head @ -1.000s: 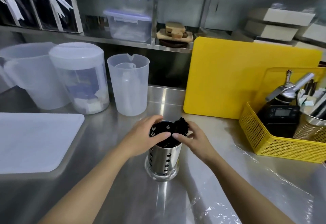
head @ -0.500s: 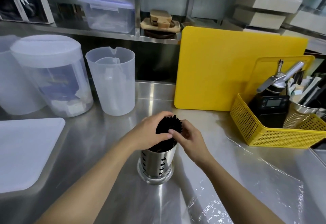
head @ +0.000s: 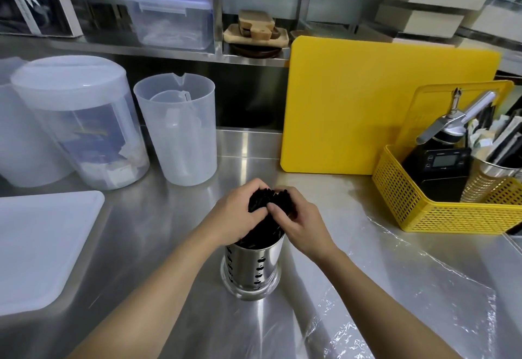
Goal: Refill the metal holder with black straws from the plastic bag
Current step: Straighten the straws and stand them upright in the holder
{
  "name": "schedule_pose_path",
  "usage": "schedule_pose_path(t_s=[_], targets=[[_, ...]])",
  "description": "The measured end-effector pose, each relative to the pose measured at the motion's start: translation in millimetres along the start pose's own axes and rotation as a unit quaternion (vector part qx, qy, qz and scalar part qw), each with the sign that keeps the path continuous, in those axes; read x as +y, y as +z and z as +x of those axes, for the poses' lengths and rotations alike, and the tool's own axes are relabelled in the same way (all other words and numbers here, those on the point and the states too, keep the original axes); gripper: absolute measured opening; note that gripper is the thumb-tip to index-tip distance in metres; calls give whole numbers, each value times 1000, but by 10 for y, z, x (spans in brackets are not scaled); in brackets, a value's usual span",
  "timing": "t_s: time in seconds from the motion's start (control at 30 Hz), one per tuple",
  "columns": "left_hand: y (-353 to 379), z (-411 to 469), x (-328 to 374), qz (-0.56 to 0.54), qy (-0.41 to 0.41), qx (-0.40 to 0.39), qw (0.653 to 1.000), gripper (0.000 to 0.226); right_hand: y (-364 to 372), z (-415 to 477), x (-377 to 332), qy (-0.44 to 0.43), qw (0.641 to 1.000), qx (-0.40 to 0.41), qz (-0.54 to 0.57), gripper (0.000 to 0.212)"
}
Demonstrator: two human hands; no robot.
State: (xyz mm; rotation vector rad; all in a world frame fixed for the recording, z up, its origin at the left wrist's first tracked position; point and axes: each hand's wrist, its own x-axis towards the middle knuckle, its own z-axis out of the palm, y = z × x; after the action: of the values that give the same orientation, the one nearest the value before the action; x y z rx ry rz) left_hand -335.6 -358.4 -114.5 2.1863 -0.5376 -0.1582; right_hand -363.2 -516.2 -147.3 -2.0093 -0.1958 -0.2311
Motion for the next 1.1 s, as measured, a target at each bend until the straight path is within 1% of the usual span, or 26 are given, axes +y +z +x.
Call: schedule_pose_path(t_s=[0.07,0.1,0.2,0.3,0.37,0.47,0.5,0.53,0.67,0.73,0.83,0.97,1.1], targets=[[-5,-1,-2,-9,-4,5,1000,13,4,5,0,2,1000,-4,20,21],[-8,-1,-1,-18,-4,6,1000,12,10,4,-2,3,1000,-1,26,24],[-23,2,-2,-52,-13,13,998,19,39,16,-11,-4,999,10,43,31],[-43,-5,-10,-78,-27,21,996,23,57,33,-46,8,997,10,71,25],[-51,-11,-18,-79,-22,26,996,23,61,45,-56,4,998,13,53,26],[-45,-31,-7,-72,-2,31,997,8,57,73,-51,3,1000,18,-11,23],[-37,-42,-6,-66,4,34,997,5,52,79,-54,5,1000,21,-18,22],[-27,-44,-8,-58,7,40,998,7,48,82,-69,4,1000,22,-14,20],[-3,-52,-19,-37,22,53,998,11,41,87,-138,-23,1000,-1,17,3],[-2,-50,-21,-35,25,57,997,14,47,103,-126,-8,1000,-2,5,15],[-5,-50,-16,-43,29,60,997,13,58,104,-104,0,1000,11,-21,20],[-14,-46,-12,-51,23,59,997,14,43,129,-153,-34,996,87,-2,34],[10,-27,-26,-31,12,63,997,21,77,162,-164,-27,995,96,-11,22]])
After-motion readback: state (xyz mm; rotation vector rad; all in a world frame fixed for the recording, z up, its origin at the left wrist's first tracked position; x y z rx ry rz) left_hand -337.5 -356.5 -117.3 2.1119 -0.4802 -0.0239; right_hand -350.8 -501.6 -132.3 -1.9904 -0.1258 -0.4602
